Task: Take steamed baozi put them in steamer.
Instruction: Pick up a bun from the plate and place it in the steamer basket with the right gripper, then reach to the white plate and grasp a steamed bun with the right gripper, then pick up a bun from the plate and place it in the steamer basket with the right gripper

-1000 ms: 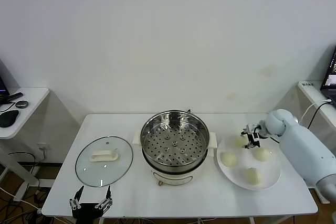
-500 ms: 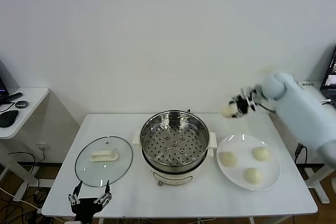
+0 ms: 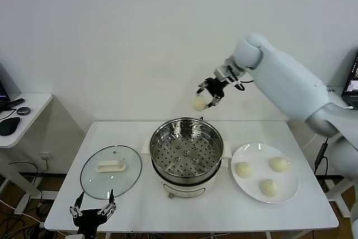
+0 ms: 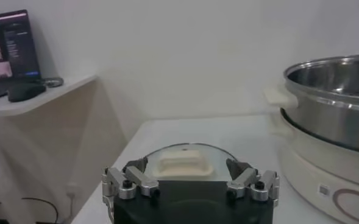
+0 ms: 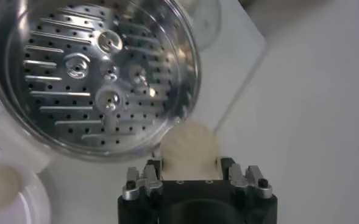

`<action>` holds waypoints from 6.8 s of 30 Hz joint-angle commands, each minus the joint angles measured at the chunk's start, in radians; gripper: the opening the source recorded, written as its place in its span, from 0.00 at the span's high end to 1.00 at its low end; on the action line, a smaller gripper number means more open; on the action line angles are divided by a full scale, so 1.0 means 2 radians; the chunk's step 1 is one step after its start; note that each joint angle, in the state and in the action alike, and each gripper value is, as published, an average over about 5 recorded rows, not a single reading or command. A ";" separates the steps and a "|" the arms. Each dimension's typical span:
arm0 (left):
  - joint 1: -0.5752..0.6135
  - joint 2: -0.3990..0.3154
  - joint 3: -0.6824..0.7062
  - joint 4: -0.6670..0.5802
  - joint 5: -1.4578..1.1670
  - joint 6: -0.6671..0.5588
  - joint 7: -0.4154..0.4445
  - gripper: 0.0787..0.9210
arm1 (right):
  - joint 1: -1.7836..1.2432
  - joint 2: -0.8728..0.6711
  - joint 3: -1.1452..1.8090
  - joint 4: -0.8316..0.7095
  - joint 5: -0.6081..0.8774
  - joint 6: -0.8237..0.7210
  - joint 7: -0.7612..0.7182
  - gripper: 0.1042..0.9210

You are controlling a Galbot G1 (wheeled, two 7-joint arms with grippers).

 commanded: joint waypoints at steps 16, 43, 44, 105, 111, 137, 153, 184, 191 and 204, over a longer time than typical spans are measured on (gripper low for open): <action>-0.005 -0.016 0.001 -0.006 -0.002 0.002 0.003 0.12 | -0.063 0.070 -0.006 -0.018 -0.203 0.160 0.023 0.44; -0.014 -0.017 0.003 0.006 -0.003 0.002 0.003 0.12 | -0.082 0.081 -0.008 -0.028 -0.186 0.119 0.041 0.19; -0.014 -0.016 0.003 0.007 -0.003 0.002 0.003 0.12 | -0.082 0.079 -0.008 -0.028 -0.183 0.116 0.041 0.16; -0.002 0.004 0.001 -0.009 -0.020 0.017 0.009 0.12 | -0.287 -0.232 0.101 0.181 -0.054 -0.455 0.030 0.12; -0.002 0.004 0.000 -0.007 -0.021 0.017 0.009 0.12 | -0.292 -0.214 0.113 0.160 -0.067 -0.446 0.039 0.12; -0.009 0.003 -0.004 0.006 -0.021 0.017 0.009 0.12 | -0.301 -0.194 0.115 0.132 -0.088 -0.440 0.040 0.12; -0.005 0.002 -0.002 0.006 -0.020 0.016 0.008 0.12 | -0.309 -0.188 0.123 0.123 -0.096 -0.441 0.051 0.12; -0.018 -0.003 0.013 0.008 -0.011 0.013 0.003 0.12 | -0.149 -0.264 0.053 0.173 -0.007 -0.454 0.018 0.45; -0.035 -0.001 0.013 0.005 -0.014 0.013 0.005 0.12 | -0.003 -0.264 -0.048 0.204 0.087 -0.476 -0.008 0.45; -0.055 0.003 0.016 0.000 -0.022 0.013 0.005 0.12 | 0.101 -0.103 -0.121 0.225 0.234 -0.573 -0.002 0.45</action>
